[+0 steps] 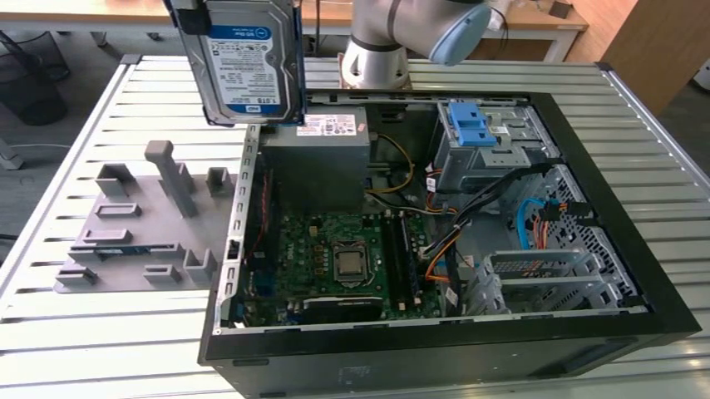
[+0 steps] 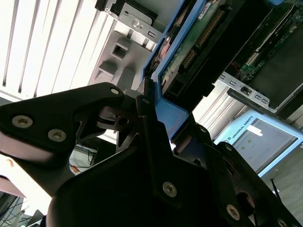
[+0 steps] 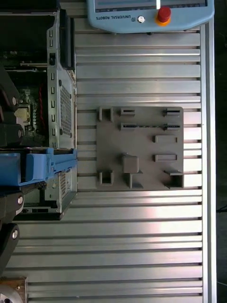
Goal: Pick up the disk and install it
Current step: 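Pick up the disk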
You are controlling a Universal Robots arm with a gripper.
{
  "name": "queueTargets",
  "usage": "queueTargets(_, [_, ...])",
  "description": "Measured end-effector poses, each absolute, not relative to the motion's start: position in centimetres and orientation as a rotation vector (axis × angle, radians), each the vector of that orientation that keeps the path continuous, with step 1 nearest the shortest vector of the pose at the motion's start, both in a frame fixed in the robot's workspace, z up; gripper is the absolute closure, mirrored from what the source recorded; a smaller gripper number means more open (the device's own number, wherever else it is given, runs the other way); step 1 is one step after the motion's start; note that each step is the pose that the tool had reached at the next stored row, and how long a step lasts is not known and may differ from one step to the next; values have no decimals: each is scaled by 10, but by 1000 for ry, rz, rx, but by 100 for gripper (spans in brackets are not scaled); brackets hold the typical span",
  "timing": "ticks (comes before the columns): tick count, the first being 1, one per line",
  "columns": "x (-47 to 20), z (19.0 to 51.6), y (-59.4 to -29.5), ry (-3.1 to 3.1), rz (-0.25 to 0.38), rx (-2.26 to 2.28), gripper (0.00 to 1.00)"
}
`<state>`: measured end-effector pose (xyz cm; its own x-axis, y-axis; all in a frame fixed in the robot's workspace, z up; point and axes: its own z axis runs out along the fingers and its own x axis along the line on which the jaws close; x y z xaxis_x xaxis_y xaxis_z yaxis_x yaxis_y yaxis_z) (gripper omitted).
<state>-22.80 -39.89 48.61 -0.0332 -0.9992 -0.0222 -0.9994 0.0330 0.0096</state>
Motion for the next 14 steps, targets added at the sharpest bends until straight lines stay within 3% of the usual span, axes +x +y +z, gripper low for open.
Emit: queueTargets(14, [-208, 486, -399, 2251, 35, -2178, 64])
